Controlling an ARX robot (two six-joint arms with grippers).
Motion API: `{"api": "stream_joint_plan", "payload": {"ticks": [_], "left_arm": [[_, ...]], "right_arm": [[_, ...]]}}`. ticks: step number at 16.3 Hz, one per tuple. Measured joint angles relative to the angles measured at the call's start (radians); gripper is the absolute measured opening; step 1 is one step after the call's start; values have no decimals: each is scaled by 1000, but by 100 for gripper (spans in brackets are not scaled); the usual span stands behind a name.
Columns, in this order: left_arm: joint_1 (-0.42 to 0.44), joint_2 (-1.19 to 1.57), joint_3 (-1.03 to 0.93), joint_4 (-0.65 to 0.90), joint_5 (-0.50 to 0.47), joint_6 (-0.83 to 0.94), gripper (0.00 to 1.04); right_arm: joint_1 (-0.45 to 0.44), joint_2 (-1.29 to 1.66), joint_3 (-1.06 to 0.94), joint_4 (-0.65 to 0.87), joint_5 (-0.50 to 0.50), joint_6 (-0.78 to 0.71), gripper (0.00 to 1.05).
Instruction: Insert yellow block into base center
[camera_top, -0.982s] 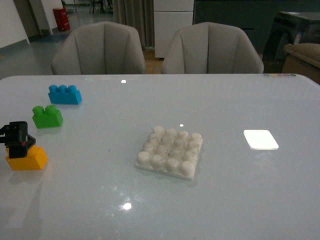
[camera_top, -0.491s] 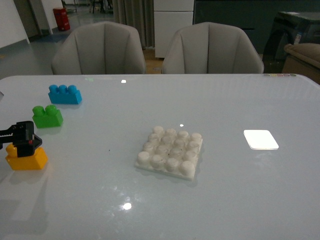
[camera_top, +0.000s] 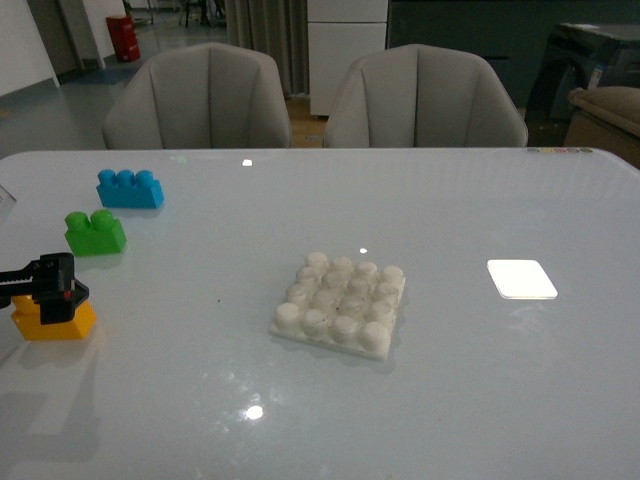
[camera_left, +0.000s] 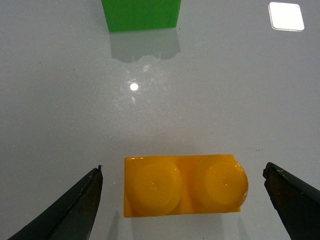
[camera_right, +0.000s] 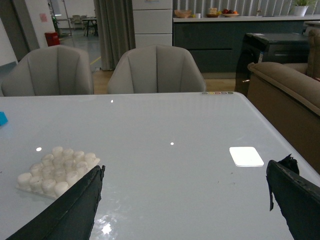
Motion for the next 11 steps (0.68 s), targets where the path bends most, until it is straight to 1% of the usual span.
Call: {"api": "stream_joint_plan", "payload": {"ticks": [1,2,3,4,5,7,11], "left_arm": [[-1,4,3,-5,2,4,98],[-2,9,4,-8,2,15,95],[-3,11,6,-12,1,16,81],[-3,11,6,-11,1,18,74],[-5,11,8,4,-2,25,63],[-5,11,17,-4,-4,27,59],[-12,-5,13,-19,-4,27,59]], "right_arm": [[0,0,0,0,0,0,98],[0,0,0,0,0,0,98],[0,0,0,0,0,0,98],[0,0,0,0,0,0,98],[0,0,0,0,0,0,98],[0,0,0,0,0,0,98],[0,0,0,0,0,0,98]]}}
